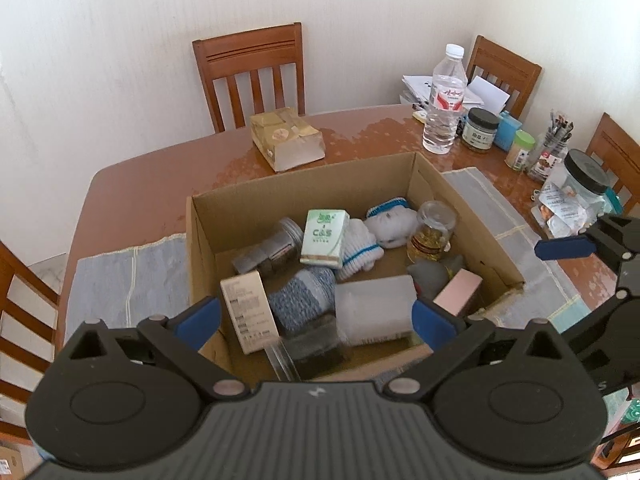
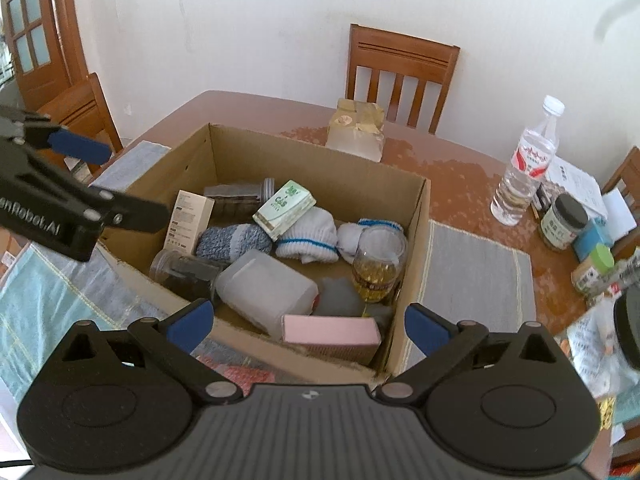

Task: Organize objects
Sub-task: 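Withdraw both tools from the box toward the remaining items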

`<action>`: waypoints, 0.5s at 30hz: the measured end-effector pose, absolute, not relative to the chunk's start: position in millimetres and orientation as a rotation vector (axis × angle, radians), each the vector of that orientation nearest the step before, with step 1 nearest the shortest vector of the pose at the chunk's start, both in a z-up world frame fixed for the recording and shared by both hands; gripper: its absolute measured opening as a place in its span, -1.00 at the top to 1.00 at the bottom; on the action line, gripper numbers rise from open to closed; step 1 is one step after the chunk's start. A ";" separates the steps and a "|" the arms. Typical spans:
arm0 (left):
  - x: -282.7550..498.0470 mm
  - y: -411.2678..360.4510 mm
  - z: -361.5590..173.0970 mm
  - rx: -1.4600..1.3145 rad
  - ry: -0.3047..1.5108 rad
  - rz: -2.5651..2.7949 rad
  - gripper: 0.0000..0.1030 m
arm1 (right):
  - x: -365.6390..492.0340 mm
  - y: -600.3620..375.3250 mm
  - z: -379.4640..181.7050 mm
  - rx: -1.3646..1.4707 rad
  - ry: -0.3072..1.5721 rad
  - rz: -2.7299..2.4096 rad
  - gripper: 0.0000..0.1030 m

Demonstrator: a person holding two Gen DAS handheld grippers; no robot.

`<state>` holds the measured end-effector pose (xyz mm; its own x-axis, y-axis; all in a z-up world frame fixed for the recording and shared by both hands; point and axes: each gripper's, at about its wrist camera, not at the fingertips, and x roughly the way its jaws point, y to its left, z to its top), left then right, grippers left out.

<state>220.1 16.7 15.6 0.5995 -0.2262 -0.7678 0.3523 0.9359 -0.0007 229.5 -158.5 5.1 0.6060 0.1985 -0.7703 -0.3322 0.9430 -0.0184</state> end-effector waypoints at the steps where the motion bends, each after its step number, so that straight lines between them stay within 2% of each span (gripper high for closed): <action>1: 216.6 17.6 15.6 0.146 0.865 -0.335 -0.97 | 227.0 -158.6 4.5 -0.157 0.870 0.304 -1.00; 15: 171.2 44.6 -22.6 0.047 0.835 -0.143 -0.97 | 193.8 -155.8 -19.3 -0.081 0.909 0.226 -1.00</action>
<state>171.2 44.6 -22.6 0.6622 -0.1075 -0.7416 0.1447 0.9894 -0.0142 193.8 -155.8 -19.3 0.5927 0.1597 -0.7895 -0.2278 0.9734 0.0259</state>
